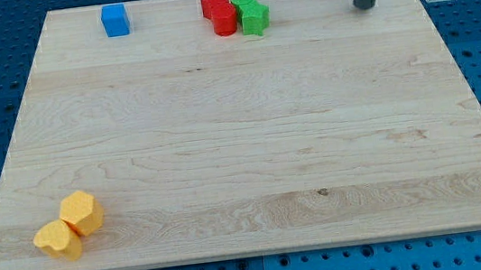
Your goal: Point at the blue cube
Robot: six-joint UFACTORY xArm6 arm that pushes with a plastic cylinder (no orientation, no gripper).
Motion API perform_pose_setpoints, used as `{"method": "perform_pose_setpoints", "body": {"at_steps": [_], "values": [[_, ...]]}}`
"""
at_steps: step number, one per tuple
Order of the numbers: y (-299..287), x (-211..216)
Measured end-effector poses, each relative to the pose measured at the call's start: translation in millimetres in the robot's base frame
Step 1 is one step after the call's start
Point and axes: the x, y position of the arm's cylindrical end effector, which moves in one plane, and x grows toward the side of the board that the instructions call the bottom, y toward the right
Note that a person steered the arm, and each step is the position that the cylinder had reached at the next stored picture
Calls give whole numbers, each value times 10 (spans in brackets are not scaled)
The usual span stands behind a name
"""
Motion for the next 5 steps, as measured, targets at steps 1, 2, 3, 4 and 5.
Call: {"method": "perform_pose_setpoints", "body": {"at_steps": [1,2,3,4,5], "values": [[-20,416],[-407,551],[-1126,652],[-2066,688],[-3037,688]]}}
